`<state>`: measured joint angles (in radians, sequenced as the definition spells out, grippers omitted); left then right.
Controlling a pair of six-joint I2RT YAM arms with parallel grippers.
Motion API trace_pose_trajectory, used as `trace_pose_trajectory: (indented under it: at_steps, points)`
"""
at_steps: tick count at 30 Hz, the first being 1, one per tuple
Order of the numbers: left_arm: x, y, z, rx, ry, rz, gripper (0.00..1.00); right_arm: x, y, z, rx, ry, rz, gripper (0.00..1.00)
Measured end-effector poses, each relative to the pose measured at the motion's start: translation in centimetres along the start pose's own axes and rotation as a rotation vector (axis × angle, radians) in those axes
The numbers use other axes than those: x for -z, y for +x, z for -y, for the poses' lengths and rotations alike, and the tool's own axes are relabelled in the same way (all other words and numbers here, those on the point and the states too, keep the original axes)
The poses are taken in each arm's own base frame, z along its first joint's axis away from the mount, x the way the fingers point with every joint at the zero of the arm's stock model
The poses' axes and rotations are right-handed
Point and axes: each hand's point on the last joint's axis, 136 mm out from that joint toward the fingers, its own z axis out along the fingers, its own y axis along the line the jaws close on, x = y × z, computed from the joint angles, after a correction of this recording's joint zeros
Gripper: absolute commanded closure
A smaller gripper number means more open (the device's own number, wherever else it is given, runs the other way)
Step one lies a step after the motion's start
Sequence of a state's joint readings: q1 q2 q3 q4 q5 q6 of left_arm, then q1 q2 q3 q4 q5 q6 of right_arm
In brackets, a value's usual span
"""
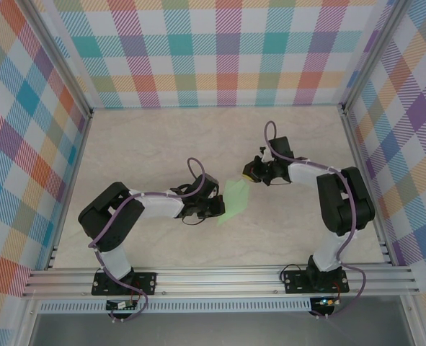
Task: Fold a paper plane with a square sheet of paper (pick it up from the middle)
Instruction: Fourth fold the wing at the center of the table.
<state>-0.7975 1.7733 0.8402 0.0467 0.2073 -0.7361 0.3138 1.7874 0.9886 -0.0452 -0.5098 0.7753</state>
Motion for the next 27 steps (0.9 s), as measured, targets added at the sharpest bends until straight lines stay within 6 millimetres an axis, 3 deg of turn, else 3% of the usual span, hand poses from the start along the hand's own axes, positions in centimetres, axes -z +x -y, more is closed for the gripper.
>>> trace_pose_trajectory:
  at_steps: [3, 9, 27]
  points:
    - [0.0, 0.1, -0.1, 0.001, -0.005, -0.004, 1.0, -1.2, 1.1, 0.7, -0.004, 0.007, -0.037, 0.96]
    - [-0.1, 0.1, -0.1, 0.002, -0.009, -0.008, 1.0, -3.1, 1.4, 3.7, -0.049, 0.059, -0.066, 0.98]
    - [-0.2, 0.2, -0.2, -0.013, -0.01, -0.012, 1.0, -2.4, -0.1, 4.3, 0.016, 0.024, 0.012, 0.97]
